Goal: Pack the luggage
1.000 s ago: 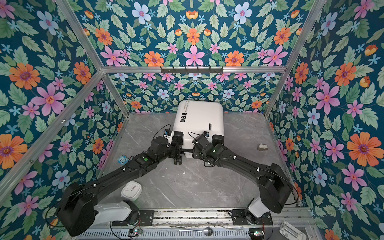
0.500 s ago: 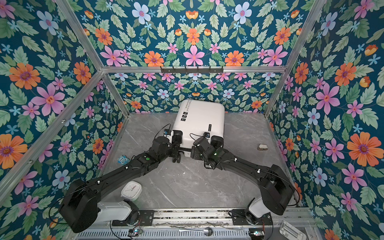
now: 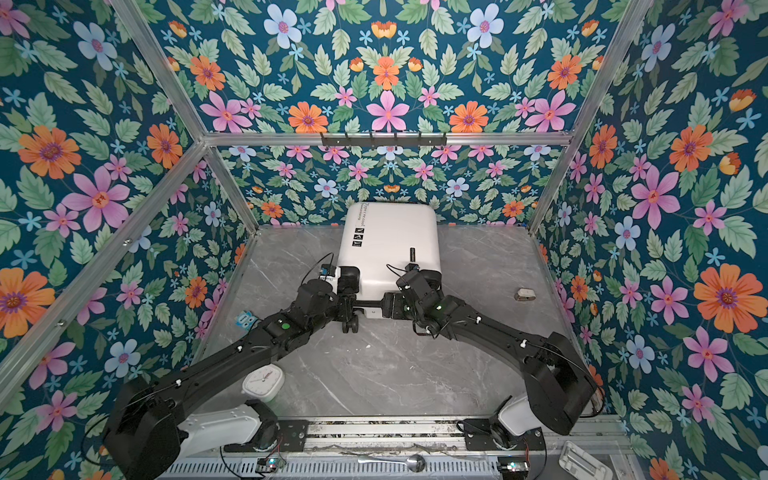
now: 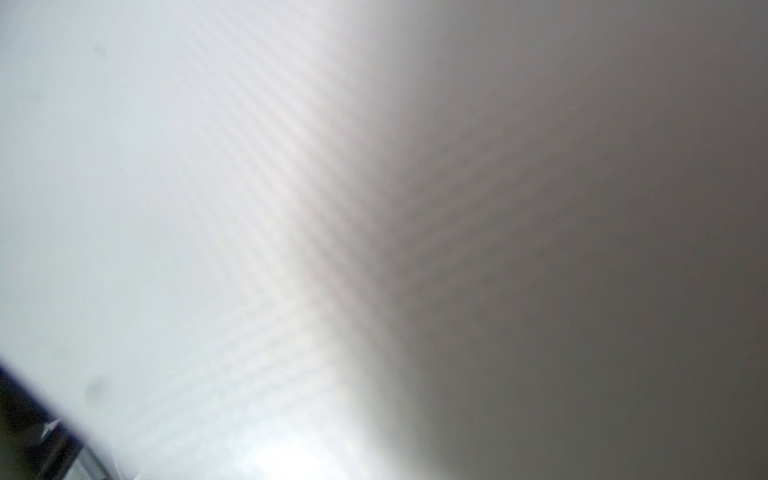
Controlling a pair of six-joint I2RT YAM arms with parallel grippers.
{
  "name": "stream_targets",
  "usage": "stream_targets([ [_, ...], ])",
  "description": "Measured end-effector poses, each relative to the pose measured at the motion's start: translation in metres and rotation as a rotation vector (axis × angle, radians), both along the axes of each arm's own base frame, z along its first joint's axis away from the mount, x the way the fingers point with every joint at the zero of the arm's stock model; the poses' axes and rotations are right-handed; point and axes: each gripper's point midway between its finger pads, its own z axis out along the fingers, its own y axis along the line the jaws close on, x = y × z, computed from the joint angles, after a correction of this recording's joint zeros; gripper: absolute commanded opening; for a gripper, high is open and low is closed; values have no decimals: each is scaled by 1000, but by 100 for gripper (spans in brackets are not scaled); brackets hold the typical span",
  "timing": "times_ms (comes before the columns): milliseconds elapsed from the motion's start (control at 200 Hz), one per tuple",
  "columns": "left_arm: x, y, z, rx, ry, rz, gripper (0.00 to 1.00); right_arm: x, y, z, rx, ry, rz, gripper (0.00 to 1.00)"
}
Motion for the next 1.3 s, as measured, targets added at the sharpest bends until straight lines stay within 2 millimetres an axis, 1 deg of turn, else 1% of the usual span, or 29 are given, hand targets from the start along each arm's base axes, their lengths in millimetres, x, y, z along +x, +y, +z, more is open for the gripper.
stream_targets([
  [75,-4,1,-1,-7,9,17,0,-2,4,5,17,-3,28,94],
  [175,-6,-1,-2,-11,14,35,0,-6,3,10,23,-17,66,94],
  [315,-3,-8,-2,-40,15,38,0,-16,-5,19,38,-42,80,94],
  [390,-2,-13,-1,-60,13,24,0,-22,-11,23,35,-48,83,90],
  [500,1,-20,0,-78,12,10,0,-32,-20,25,28,-76,90,88],
  [600,5,-25,-1,-82,14,7,0,-46,-32,17,9,-116,93,88],
  [715,10,-26,-2,-81,14,22,0,-61,-50,-2,-15,-150,82,86],
  [835,11,-25,-2,-94,15,39,0,-65,-60,-8,-4,-196,59,81],
  [880,11,-25,-1,-95,14,41,0,-66,-62,-11,2,-212,50,77],
  [935,11,-25,-1,-96,13,41,0,-67,-62,-16,15,-223,48,73],
  [1045,10,-25,0,-98,12,39,0,-68,-60,-26,26,-254,37,70],
  [1110,11,-25,0,-98,11,40,0,-67,-53,-26,28,-288,46,69],
  [1190,11,-25,0,-98,11,39,0,-65,-40,-24,30,-333,70,65],
  [1300,11,-25,0,-99,11,39,0,-53,-30,-22,20,-374,60,59],
])
